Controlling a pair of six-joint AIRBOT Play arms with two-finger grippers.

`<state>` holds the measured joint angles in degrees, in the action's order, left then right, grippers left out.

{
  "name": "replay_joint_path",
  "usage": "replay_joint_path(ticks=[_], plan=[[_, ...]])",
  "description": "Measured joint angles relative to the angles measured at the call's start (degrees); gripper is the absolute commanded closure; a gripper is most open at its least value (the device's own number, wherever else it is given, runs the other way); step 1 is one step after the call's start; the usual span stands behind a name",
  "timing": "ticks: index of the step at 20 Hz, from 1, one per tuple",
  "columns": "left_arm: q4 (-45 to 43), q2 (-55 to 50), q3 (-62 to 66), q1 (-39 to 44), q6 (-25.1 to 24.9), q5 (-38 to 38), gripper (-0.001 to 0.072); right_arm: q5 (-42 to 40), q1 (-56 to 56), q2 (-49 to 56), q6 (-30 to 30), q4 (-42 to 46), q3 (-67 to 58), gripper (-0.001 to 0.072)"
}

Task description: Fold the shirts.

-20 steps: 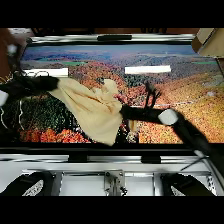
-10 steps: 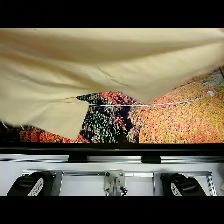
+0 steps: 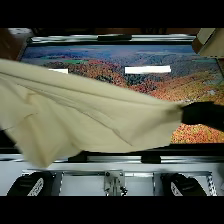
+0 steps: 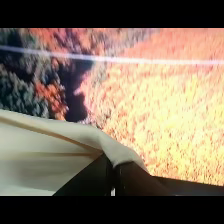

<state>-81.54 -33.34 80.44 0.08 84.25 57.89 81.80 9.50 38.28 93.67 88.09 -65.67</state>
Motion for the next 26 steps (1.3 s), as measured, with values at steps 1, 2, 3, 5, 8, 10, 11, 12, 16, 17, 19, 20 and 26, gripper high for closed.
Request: replay_joint_path(ticks=[1, 2, 3, 5, 8, 10, 11, 12, 16, 17, 19, 20, 26], plan=[[-0.5, -1.0, -3.6, 0.0, 0.0, -0.2, 0.0676, -2.3, 0.0, 1.4, 0.2, 0.4, 4.4, 0.0645], [-1.0, -2.4, -7.0, 0.0, 0.0, -1.4, 0.0676, -5.3, 0.0, 3.1, 0.7, 0.6, 8.0, 0.0646], [-1.3, -4.0, -9.7, 0.0, 0.0, -2.8, 0.0676, -9.0, 0.0, 5.5, 1.7, 0.9, 10.6, 0.0646], [-1.9, -8.6, -13.6, 0.0, 0.0, -7.6, 0.0676, -17.6, 0.0, 11.2, 4.1, 1.6, 13.7, 0.0646], [-1.8, -17.2, -16.2, 0.0, 0.0, -15.7, 0.0676, -31.9, 0.0, 21.2, 8.0, 2.2, 13.9, 0.0646], [-0.1, -23.3, -17.0, 0.0, 0.0, -22.2, 0.0676, -39.8, 0.0, 27.5, 10.4, 2.4, 12.2, 0.0646], [0.9, -26.0, -17.2, 0.0, 0.0, -25.6, 0.0676, -43.9, -0.1, 30.6, 11.4, 2.4, 11.0, 0.0646], [2.0, -28.4, -17.4, 0.0, 0.0, -28.9, 0.0676, -46.9, -0.1, 33.3, 12.3, 2.3, 9.7, 0.0646], [5.1, -36.0, -17.7, 0.0, 0.5, -43.2, 0.0675, -57.1, -0.9, 41.6, 16.8, 1.4, 4.9, 0.0645], [5.5, -37.1, -17.7, 0.0, 1.6, -45.2, 0.0675, -58.6, -1.2, 42.9, 17.9, 0.7, 4.3, 0.0609], [5.8, -38.9, -17.7, 0.2, 4.5, -46.2, 0.0665, -59.7, -1.5, 45.2, 19.8, -1.4, 3.5, 0.018], [5.9, -39.7, -17.7, 0.3, 5.6, -45.3, 0.0569, -59.6, -1.6, 45.8, 20.2, -2.8, 3.2, 0.0173], [6.0, -40.3, -15.6, -0.7, 8.2, -25.4, 0.0043, -48.5, -3.1, 42.3, 9.2, -13.6, 0.9, 0.0173]])
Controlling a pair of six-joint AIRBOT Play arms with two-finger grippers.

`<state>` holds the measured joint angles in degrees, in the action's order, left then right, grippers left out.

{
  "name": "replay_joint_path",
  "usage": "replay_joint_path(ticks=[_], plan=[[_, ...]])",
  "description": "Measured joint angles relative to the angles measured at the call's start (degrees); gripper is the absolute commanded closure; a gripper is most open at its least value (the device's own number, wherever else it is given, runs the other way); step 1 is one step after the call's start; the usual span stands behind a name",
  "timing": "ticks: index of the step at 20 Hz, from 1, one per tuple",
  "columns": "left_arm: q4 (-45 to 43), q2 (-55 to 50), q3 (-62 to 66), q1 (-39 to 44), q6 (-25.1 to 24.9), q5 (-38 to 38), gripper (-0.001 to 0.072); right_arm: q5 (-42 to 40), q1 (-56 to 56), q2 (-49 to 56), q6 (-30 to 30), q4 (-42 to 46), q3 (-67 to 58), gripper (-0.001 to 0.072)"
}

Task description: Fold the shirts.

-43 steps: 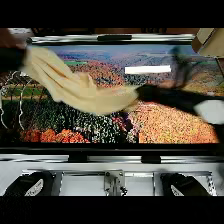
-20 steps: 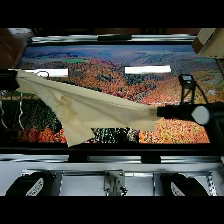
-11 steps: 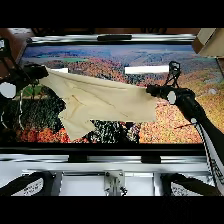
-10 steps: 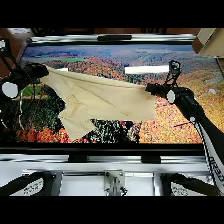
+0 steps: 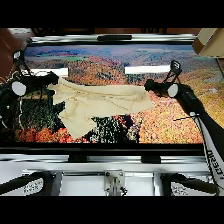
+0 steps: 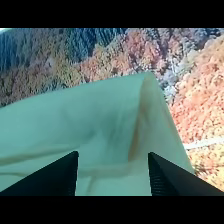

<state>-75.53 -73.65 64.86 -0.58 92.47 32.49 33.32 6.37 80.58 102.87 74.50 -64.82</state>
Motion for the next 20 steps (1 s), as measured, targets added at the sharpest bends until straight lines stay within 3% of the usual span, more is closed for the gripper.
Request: replay_joint_path(ticks=[5, 8, 11, 15, 20], plan=[[-1.0, 0.5, 2.9, -4.5, -0.3, 26.3, 0.0056, 17.9, -8.6, -5.9, -8.7, 3.0, -1.7, 0.0173], [0.4, 0.6, -2.1, -5.5, -3.4, 35.0, 0.0057, 26.6, -13.0, -5.8, -13.5, 1.9, -1.6, 0.0173], [5.2, 0.3, -10.0, -5.9, -6.5, 36.2, 0.0058, 30.9, -14.6, -3.8, -16.8, -0.5, -1.3, 0.0173], [13.1, -1.0, -18.3, -6.1, -9.9, 31.5, 0.0061, 31.5, -15.3, 0.2, -18.7, -4.9, -1.2, 0.0173], [21.9, -3.2, -22.2, -6.1, -12.6, 25.2, 0.0346, 30.3, -15.5, 4.7, -19.4, -10.4, -1.1, 0.0173]])
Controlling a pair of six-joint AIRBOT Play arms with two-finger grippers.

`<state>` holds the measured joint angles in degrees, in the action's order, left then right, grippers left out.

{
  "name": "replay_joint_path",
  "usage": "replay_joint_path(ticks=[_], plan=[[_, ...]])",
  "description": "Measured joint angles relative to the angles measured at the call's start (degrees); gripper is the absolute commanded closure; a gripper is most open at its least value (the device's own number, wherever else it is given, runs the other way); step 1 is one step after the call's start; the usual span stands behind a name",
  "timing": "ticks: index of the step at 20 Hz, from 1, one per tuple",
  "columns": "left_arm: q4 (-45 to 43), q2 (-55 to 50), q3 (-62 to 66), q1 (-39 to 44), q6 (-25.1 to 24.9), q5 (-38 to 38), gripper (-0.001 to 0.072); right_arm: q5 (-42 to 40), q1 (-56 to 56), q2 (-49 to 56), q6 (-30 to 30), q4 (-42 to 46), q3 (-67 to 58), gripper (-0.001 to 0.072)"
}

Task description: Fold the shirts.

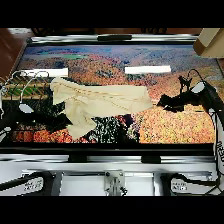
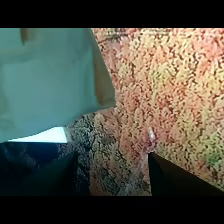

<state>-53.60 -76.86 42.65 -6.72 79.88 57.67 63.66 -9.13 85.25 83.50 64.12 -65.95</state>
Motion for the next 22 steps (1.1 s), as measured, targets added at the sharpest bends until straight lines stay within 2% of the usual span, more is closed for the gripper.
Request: replay_joint_path(ticks=[1, 3, 4, 10, 11, 12, 13, 18, 22], plan=[[1.1, -0.4, -0.4, 0.0, -0.3, -1.2, 0.042, -0.2, 0.0, 0.7, 0.0, -0.9, 0.0, 0.0173], [2.7, -0.9, -0.8, 0.2, -0.7, -4.0, 0.0646, -1.0, 0.0, 2.1, -0.1, -2.4, 0.0, 0.0173], [2.7, -1.0, -1.0, 0.2, -0.9, -4.7, 0.0675, -1.3, 0.0, 2.8, -0.1, -3.1, 0.0, 0.0173], [4.5, -0.8, -1.1, 0.3, -1.2, -6.5, 0.0675, -5.2, 2.3, 7.3, -0.2, -7.0, 0.0, 0.0174], [4.5, -0.7, -1.1, 0.3, -1.2, -6.5, 0.0675, -6.6, 3.2, 7.9, -0.2, -7.2, 0.0, 0.0211], [4.7, -0.4, -0.9, 0.3, -1.3, -6.5, 0.0675, -8.2, 4.1, 8.3, 0.0, -7.6, 0.0, 0.0491], [4.9, 0.0, -0.7, 0.3, -1.6, -6.5, 0.0675, -9.9, 5.0, 8.7, 0.5, -7.5, 0.0, 0.0637], [5.0, 5.6, 5.7, -0.4, -3.3, -5.7, 0.0677, -11.6, 7.0, 4.7, -0.2, -7.8, -1.2, 0.0646], [5.0, 16.2, 22.4, -1.0, -6.1, -5.1, 0.0677, -8.8, 5.7, -8.6, -8.2, -6.4, -7.3, 0.0646]])
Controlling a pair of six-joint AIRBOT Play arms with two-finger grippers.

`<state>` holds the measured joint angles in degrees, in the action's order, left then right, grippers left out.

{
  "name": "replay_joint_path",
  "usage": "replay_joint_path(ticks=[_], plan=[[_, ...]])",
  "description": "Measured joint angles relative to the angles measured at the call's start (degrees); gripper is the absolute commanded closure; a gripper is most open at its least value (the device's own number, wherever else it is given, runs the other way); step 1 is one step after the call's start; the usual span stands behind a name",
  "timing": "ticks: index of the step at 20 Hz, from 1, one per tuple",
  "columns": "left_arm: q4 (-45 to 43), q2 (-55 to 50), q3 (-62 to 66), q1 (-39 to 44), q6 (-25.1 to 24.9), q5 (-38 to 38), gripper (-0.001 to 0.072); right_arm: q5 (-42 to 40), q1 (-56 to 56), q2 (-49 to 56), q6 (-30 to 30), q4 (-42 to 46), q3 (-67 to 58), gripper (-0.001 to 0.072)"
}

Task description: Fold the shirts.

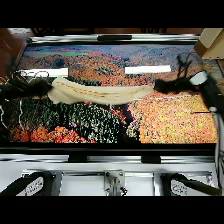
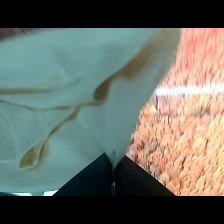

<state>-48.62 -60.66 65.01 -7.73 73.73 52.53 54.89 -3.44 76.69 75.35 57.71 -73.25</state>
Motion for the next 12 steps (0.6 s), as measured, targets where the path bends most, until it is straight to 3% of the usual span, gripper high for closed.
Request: replay_joint_path(ticks=[6, 12], plan=[[-1.2, 15.8, 33.4, -1.5, 0.4, -7.1, 0.0677, -7.8, -1.8, -27.1, -6.7, 1.0, -12.8, 0.0646], [-9.2, 25.2, 43.4, -2.3, 6.9, -7.1, 0.0676, -13.3, -2.1, -43.8, -2.4, 5.2, -15.9, 0.0647]])
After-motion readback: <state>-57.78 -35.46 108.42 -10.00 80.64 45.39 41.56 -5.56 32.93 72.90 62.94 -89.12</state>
